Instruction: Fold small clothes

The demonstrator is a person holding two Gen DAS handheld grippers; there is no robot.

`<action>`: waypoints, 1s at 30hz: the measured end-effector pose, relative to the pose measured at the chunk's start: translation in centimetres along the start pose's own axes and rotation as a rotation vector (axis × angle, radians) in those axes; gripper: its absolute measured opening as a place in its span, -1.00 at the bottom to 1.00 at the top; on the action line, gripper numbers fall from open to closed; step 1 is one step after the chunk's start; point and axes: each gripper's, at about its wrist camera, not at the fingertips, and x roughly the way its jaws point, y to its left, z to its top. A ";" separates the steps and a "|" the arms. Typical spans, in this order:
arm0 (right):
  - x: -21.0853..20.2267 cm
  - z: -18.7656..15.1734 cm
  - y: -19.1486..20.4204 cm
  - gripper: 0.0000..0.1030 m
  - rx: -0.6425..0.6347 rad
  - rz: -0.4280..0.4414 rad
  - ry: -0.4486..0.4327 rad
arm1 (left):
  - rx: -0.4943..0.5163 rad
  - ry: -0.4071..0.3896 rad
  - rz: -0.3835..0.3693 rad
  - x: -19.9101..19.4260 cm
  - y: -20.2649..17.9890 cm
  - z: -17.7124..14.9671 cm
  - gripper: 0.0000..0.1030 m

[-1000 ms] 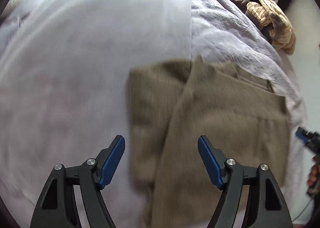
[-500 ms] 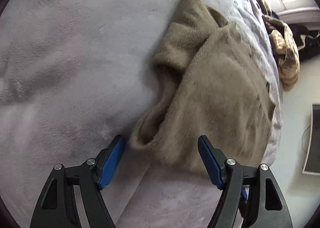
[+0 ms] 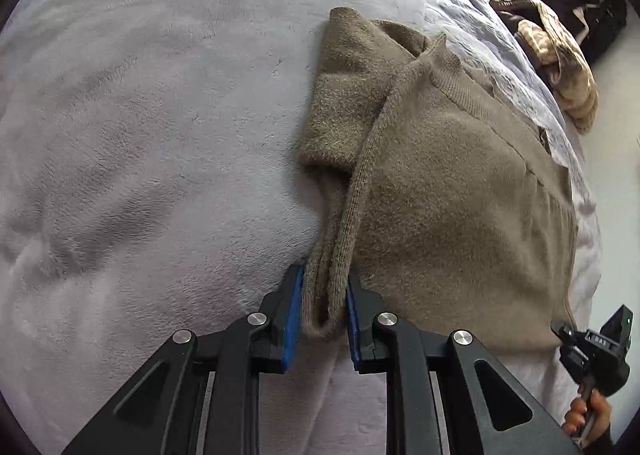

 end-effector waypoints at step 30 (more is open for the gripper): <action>-3.1 4.6 7.2 -0.66 -0.160 -0.182 -0.166 | 0.204 -0.056 0.047 0.3 -6.9 8.6 -0.57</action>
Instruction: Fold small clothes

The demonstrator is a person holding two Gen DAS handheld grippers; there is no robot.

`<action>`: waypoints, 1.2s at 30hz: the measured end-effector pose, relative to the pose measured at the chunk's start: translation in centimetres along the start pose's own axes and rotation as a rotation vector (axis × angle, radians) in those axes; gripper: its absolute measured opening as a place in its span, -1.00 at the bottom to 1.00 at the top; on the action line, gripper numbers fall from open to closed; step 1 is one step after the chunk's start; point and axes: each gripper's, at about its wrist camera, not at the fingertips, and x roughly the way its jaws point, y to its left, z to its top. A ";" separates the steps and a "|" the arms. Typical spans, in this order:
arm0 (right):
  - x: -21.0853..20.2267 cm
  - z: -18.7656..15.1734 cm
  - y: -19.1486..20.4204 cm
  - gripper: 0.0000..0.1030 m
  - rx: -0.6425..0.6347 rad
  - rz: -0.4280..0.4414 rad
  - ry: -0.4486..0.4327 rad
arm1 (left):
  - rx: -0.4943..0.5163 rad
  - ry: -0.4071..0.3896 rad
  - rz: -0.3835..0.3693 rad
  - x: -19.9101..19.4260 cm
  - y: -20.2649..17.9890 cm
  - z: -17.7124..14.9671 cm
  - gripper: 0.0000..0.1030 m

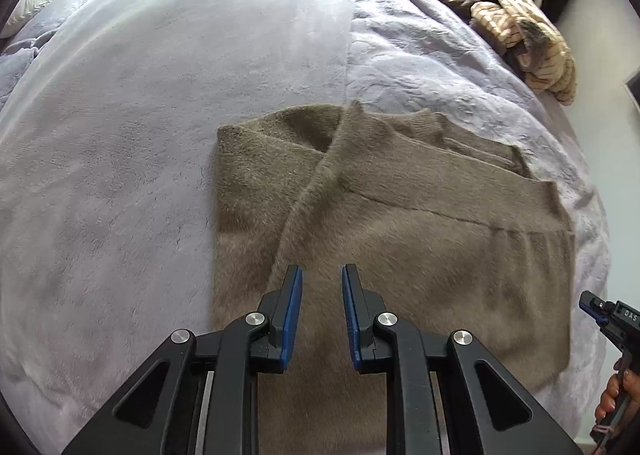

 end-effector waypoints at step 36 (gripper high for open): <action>-2.1 -4.4 -1.9 -0.69 -0.015 -0.014 0.104 | 0.043 0.053 0.063 -5.6 0.2 -4.4 -0.56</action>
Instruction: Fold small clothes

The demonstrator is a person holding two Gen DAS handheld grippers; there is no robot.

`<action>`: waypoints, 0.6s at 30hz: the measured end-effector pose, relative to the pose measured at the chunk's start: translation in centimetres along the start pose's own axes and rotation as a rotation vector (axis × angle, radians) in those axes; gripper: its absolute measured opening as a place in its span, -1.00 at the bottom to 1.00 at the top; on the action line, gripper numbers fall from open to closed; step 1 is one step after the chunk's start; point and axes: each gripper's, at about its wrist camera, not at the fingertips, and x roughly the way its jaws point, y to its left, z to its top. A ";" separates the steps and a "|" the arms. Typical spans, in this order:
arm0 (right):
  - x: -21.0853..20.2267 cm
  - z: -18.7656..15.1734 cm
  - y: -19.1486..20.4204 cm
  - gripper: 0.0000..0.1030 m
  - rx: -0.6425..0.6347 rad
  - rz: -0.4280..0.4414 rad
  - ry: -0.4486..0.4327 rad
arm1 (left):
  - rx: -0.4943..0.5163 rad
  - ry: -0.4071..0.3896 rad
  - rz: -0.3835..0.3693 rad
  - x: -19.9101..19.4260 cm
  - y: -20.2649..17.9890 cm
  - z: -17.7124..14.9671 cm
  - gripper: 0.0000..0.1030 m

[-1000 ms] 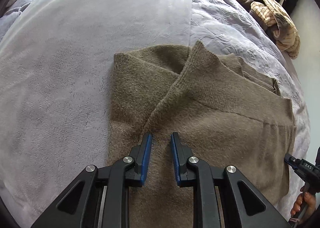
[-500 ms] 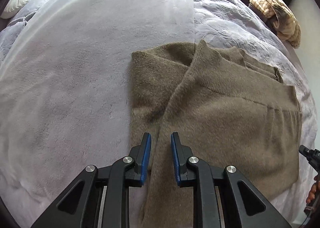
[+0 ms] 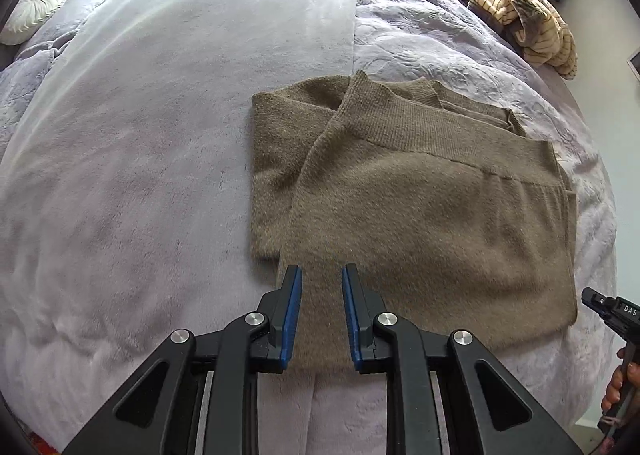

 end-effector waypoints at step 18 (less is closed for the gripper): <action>-2.8 -3.8 3.5 0.19 -0.064 0.041 0.030 | 0.004 -0.034 0.158 -4.0 -2.0 -3.6 0.98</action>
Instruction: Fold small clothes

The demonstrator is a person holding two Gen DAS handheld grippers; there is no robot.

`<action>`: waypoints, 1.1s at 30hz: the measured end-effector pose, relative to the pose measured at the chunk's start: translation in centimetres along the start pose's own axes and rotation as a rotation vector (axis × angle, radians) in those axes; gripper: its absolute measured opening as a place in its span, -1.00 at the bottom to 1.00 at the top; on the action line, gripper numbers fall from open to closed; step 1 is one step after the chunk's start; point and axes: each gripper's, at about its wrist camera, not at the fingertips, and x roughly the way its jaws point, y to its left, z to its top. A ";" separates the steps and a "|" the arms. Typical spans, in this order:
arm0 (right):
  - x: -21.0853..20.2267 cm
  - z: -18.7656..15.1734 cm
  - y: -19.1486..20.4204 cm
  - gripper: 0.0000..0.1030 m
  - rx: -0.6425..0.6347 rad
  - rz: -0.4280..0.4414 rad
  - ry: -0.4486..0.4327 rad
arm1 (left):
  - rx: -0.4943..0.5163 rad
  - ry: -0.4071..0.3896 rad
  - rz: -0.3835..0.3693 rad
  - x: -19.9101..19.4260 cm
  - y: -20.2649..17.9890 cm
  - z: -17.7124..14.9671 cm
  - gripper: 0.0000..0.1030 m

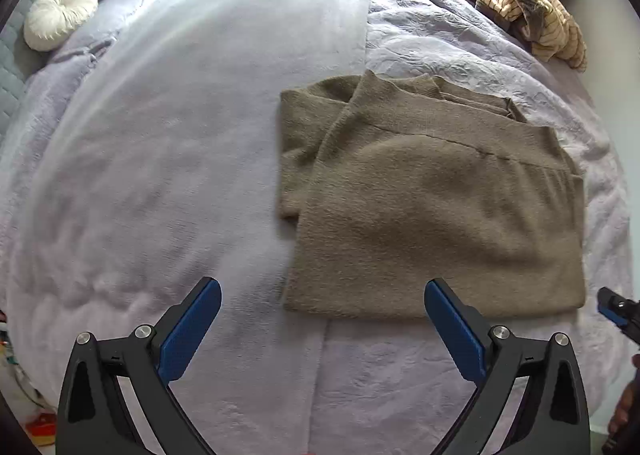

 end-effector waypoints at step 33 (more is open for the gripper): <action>0.5 -5.0 4.1 0.55 -0.143 -0.077 0.120 | -0.032 -0.050 -0.056 -2.2 2.3 -1.8 0.98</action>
